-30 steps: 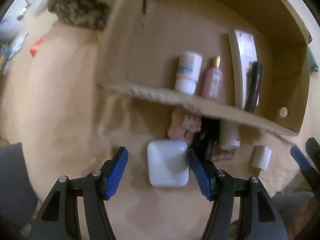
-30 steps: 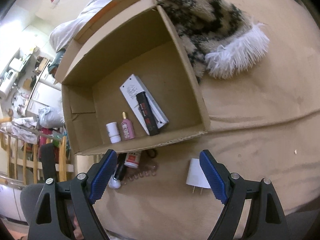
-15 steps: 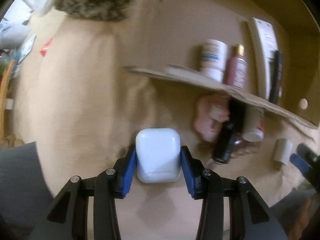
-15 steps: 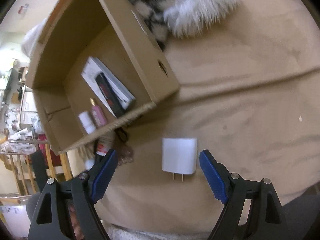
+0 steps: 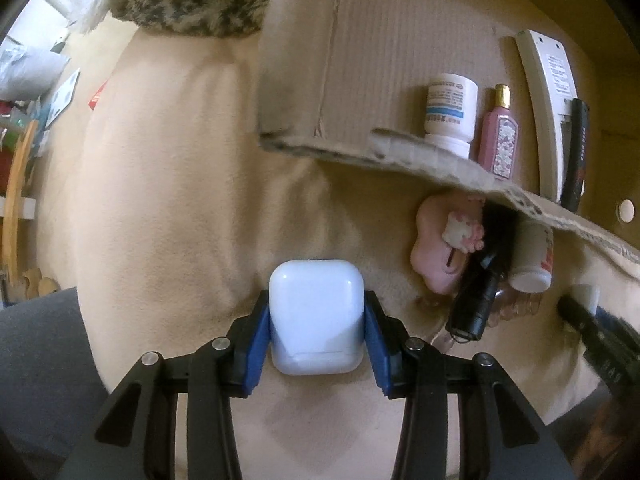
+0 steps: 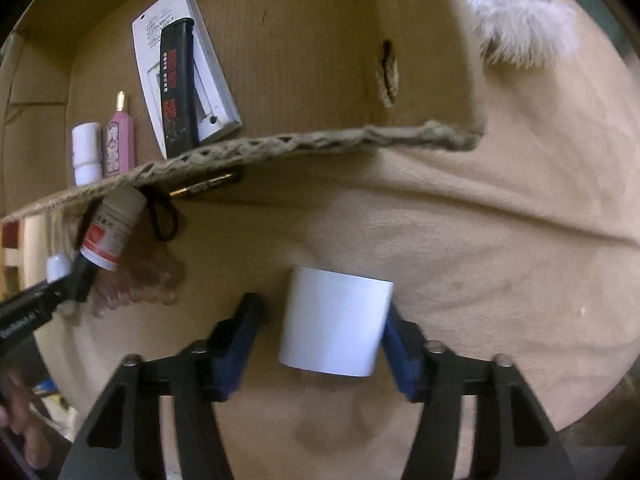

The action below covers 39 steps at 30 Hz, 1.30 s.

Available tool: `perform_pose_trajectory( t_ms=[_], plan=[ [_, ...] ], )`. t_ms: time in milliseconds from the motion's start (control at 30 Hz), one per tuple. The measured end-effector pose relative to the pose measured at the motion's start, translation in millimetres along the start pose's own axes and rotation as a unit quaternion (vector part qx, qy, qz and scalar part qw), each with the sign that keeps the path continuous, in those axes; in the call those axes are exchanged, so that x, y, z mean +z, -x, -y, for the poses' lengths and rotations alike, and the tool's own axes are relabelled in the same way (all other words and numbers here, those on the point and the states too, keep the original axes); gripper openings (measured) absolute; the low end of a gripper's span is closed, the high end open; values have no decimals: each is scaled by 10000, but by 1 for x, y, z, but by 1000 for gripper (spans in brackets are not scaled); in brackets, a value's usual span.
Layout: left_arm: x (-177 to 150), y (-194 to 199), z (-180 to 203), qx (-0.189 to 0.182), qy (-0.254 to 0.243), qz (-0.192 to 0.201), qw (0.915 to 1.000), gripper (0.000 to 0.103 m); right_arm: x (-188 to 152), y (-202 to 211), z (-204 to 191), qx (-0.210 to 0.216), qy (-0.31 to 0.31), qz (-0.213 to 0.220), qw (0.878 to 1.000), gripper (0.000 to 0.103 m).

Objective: Organize rigid objects
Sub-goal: 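Grasp white earbud case with left tool while right tool grasps white charger, then carry earbud case and charger plug into the box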

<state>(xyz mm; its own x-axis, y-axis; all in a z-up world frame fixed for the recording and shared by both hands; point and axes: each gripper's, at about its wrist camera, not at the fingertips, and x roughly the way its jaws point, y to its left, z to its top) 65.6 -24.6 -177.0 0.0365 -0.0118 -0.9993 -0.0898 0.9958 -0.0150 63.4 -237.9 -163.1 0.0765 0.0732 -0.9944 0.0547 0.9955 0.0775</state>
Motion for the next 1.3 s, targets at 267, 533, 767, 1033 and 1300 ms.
perform_pose_trajectory(
  t_ms=[267, 533, 767, 1033, 1300],
  plan=[
    [-7, 14, -8, -37, -23, 223, 9997, 39, -4, 11, -6, 48, 22, 176, 9998, 44],
    [-15, 39, -8, 18, -7, 556, 9985, 39, -18, 50, -8, 420, 78, 729, 9964, 44],
    [-20, 66, -13, 124, 63, 853, 9963, 39, -27, 72, -19, 666, 175, 1001, 9926, 44],
    [-27, 115, -8, 120, -9, 1501, 9886, 39, -30, 102, 2, 931, 148, 1615, 9824, 44],
    [-20, 171, 11, -54, -186, 2192, 9755, 39, -16, 146, -1, 1182, 238, 2352, 9645, 44]
  ],
)
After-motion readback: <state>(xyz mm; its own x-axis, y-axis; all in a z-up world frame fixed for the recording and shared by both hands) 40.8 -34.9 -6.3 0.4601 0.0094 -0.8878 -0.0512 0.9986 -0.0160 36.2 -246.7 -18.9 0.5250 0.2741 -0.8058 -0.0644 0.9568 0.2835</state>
